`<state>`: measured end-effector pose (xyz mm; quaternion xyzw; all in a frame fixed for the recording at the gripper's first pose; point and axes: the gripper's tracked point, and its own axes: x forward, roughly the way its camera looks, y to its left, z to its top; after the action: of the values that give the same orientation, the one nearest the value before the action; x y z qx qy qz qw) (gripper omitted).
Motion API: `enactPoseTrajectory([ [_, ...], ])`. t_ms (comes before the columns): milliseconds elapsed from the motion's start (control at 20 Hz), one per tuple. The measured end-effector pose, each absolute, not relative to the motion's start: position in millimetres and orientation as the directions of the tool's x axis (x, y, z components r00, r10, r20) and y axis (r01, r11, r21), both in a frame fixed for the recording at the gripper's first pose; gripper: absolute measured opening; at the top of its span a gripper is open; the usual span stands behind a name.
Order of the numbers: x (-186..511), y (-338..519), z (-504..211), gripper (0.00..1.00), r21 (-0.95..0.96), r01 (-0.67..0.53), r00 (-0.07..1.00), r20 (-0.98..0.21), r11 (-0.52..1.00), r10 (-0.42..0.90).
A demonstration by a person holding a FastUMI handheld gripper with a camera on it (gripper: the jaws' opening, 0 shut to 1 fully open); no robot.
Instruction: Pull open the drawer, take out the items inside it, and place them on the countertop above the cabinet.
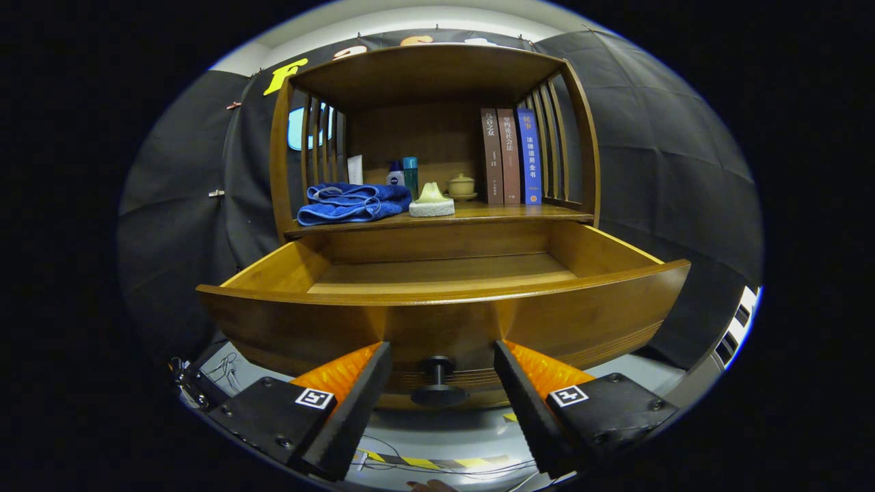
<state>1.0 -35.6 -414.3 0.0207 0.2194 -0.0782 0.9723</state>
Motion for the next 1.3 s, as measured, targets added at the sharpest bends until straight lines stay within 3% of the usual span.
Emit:
enactPoseTrajectory([
  [800, 145, -51, -433, 1.0, 0.044, 0.17, 0.904, -0.405, 0.984, -0.138],
  [1300, 182, -58, -440, 1.0, 0.028, 0.174, 0.9, -0.409, 0.984, -0.147],
])
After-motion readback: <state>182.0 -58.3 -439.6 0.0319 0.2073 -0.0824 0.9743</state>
